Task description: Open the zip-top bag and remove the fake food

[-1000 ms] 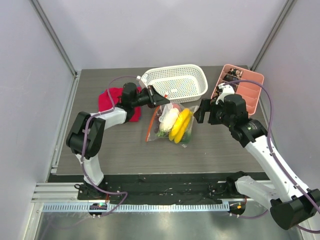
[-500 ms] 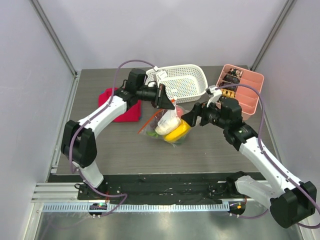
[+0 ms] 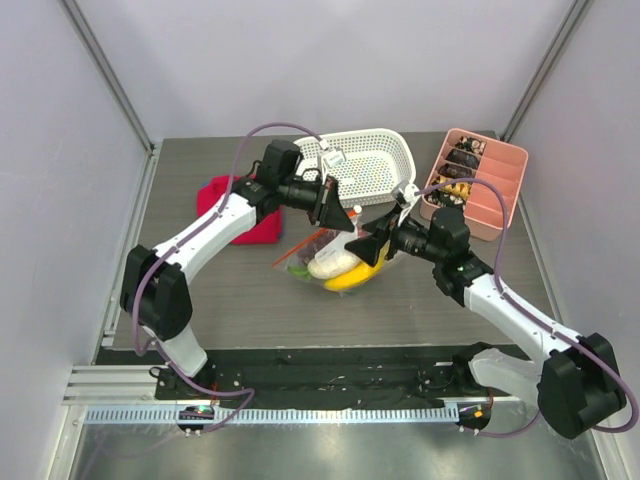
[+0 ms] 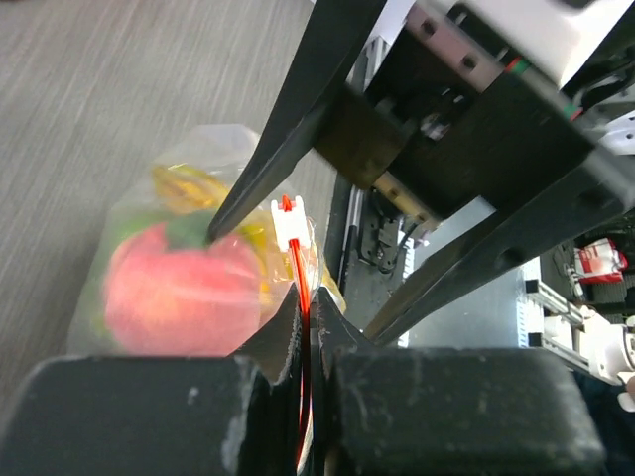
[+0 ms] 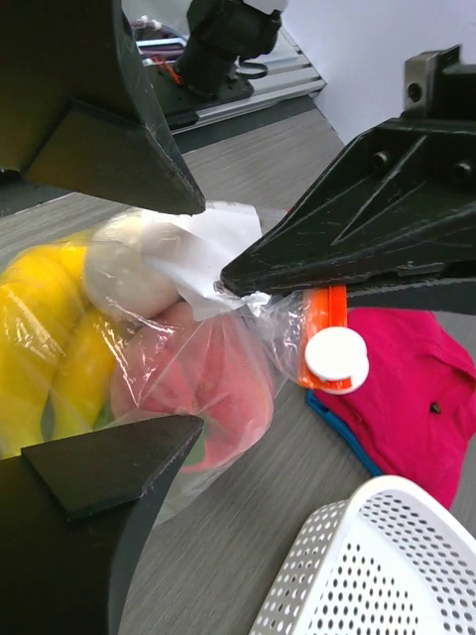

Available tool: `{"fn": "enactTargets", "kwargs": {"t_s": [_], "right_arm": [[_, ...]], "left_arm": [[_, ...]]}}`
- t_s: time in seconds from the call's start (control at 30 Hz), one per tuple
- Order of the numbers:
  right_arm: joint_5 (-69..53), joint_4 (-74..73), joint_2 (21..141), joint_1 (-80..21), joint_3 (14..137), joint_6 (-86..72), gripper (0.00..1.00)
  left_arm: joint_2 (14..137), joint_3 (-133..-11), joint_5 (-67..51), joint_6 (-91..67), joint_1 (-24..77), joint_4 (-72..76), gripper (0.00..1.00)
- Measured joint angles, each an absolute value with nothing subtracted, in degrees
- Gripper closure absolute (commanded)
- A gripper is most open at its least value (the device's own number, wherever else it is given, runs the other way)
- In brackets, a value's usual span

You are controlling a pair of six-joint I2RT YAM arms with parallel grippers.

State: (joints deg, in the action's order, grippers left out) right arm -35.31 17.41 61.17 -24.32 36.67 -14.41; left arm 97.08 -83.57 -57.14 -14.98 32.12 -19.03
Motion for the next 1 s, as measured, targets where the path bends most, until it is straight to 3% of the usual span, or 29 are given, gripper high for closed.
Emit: {"fn": "enactTargets", "kwargs": {"t_s": [0.03,0.07,0.13,0.17,0.23,0.27,0.37,0.43,0.73,0.83,0.93,0.97,1.0], "right_arm": [[-35.3,18.4,61.6,-24.9,36.1,-14.0,0.19],[-35.1,19.6,61.9,-25.5,35.4,-13.5,0.31],[-34.6,20.8,62.0,-26.5,34.6,-12.5,0.44],[-34.3,21.1,62.0,-26.9,34.3,-12.2,0.65],[-34.0,21.6,62.0,-27.4,33.8,-11.9,0.85],[-33.8,21.8,62.0,-27.6,33.8,-11.8,0.91],[-33.2,21.9,62.2,-27.8,33.8,-12.2,0.95],[-32.6,22.0,62.4,-27.9,33.7,-12.4,0.96],[-29.2,21.1,59.0,-27.9,31.5,-13.6,0.99],[-29.3,20.8,58.9,-27.9,31.5,-13.8,0.99],[-29.5,20.6,58.9,-27.9,31.5,-14.1,0.97],[-29.8,20.5,58.9,-27.9,31.5,-14.2,0.93],[-29.9,20.4,58.9,-27.9,31.5,-14.2,0.84]], "left_arm": [[97.0,-83.5,-57.1,-15.2,32.4,-19.0,1.00],[97.0,-83.5,-57.1,-15.6,32.6,-19.0,1.00],[96.9,-83.5,-57.1,-16.5,32.9,-18.9,1.00],[96.9,-83.5,-57.0,-17.0,33.0,-18.8,0.99],[96.7,-83.3,-56.9,-17.8,33.0,-18.6,0.91],[96.5,-82.9,-56.6,-18.2,33.0,-18.3,0.79],[95.4,-81.5,-55.8,-19.4,33.0,-17.1,0.58],[93.7,-80.4,-54.8,-19.9,33.0,-16.3,0.52],[85.4,-73.1,-50.4,-19.9,33.0,-13.5,0.53],[85.4,-71.6,-49.2,-19.4,33.0,-13.5,0.59],[85.4,-70.6,-48.3,-19.3,33.0,-13.4,0.85],[85.5,-70.5,-47.8,-19.3,33.0,-13.4,0.99],[85.5,-70.4,-47.3,-19.2,33.0,-13.3,1.00]]}}
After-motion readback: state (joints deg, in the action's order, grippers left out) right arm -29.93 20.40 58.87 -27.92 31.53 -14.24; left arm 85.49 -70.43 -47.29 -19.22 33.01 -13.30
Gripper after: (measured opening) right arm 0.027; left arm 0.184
